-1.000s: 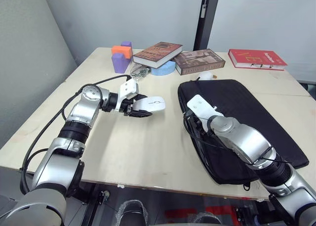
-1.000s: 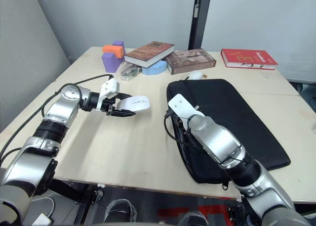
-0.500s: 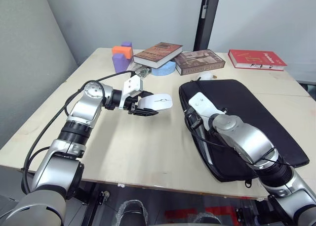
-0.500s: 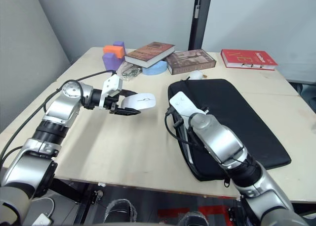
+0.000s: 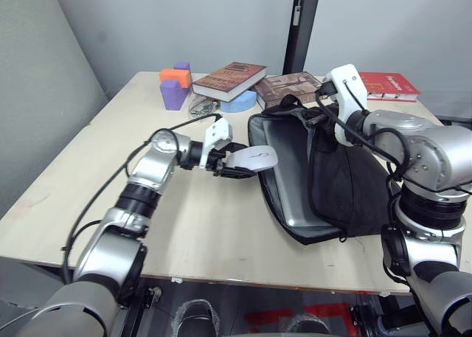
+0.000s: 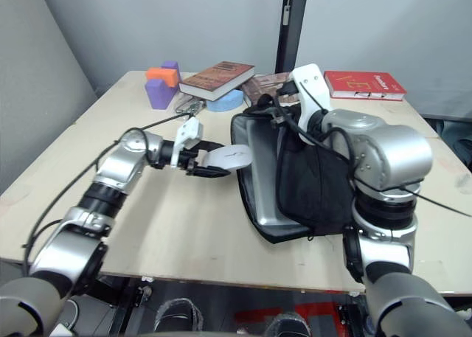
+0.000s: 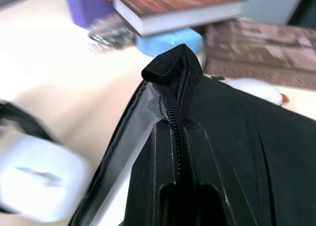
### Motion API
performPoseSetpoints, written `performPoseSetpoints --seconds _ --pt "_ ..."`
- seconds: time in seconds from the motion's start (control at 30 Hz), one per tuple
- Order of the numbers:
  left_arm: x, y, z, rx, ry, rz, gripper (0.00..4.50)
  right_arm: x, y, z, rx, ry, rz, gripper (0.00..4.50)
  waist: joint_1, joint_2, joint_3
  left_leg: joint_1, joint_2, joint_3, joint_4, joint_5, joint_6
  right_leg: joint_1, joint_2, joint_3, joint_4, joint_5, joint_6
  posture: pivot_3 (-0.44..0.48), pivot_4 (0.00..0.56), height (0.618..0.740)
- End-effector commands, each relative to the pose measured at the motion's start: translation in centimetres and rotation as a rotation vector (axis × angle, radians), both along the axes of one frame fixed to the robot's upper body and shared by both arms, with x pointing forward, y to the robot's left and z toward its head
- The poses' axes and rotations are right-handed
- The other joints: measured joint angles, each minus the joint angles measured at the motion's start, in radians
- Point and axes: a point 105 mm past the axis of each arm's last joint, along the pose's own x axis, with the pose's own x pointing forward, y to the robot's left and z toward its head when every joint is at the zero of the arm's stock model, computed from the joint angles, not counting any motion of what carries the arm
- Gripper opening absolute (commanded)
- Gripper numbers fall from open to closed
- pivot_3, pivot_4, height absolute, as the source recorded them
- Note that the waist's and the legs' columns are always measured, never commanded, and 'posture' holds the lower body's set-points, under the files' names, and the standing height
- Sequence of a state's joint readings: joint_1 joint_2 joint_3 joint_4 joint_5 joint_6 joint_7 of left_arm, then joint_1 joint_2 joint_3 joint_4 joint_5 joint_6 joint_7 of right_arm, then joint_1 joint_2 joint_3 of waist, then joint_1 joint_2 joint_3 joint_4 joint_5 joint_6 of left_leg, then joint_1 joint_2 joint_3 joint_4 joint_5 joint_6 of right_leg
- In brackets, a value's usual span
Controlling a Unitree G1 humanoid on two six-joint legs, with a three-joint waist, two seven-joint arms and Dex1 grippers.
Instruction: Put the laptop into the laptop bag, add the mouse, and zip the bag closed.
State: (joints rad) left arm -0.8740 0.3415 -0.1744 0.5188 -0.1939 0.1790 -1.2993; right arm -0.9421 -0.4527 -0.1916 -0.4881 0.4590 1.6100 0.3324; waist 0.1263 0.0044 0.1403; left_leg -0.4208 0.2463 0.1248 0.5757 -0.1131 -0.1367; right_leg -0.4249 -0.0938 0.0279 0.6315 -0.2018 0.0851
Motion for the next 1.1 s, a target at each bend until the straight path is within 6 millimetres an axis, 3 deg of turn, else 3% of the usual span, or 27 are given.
performPoseSetpoints --seconds 0.03,0.3,0.53,0.8,1.1 --pt "1.1 -1.0 0.1 -0.002 -0.064 0.018 2.84 -0.8 0.0 2.7 0.04 -0.092 0.025 0.01 -0.001 0.0 0.0 0.0 0.0 0.0 0.0 0.0 0.0 0.0 0.0 0.0 0.0 0.0 0.0 0.0 0.15 0.74" --pt "3.2 -4.9 -1.1 -0.05 -0.044 0.118 2.84 -0.6 -0.2 1.7 0.05 -0.066 -0.002 0.01 0.022 0.0 0.0 0.0 0.0 0.0 0.001 0.0 0.001 0.0 0.0 0.001 0.0 0.001 0.001 0.0 0.15 0.74" --pt "2.5 -7.5 -1.6 -0.102 0.018 0.087 2.84 -0.4 -0.2 0.9 0.067 -0.046 -0.026 0.01 0.026 0.0 0.0 0.0 0.0 0.0 0.001 0.0 0.001 0.0 -0.001 0.001 0.0 0.004 0.006 0.0 0.15 0.74" --pt "2.0 -9.5 -2.1 -0.18 0.124 0.1 2.84 -0.2 0.1 0.6 0.081 -0.036 -0.032 0.01 0.026 0.0 0.0 0.0 0.0 0.0 0.002 0.0 0.001 0.0 -0.001 0.001 0.001 0.001 0.002 0.0 0.15 0.74" --pt "1.7 -10.0 -3.1 -0.209 0.179 0.127 2.84 -0.2 0.7 0.5 0.097 -0.032 -0.023 0.01 0.025 0.0 0.0 0.0 0.0 0.0 0.002 0.0 0.001 0.0 -0.001 0.001 0.0 0.001 0.002 0.0 0.15 0.74"
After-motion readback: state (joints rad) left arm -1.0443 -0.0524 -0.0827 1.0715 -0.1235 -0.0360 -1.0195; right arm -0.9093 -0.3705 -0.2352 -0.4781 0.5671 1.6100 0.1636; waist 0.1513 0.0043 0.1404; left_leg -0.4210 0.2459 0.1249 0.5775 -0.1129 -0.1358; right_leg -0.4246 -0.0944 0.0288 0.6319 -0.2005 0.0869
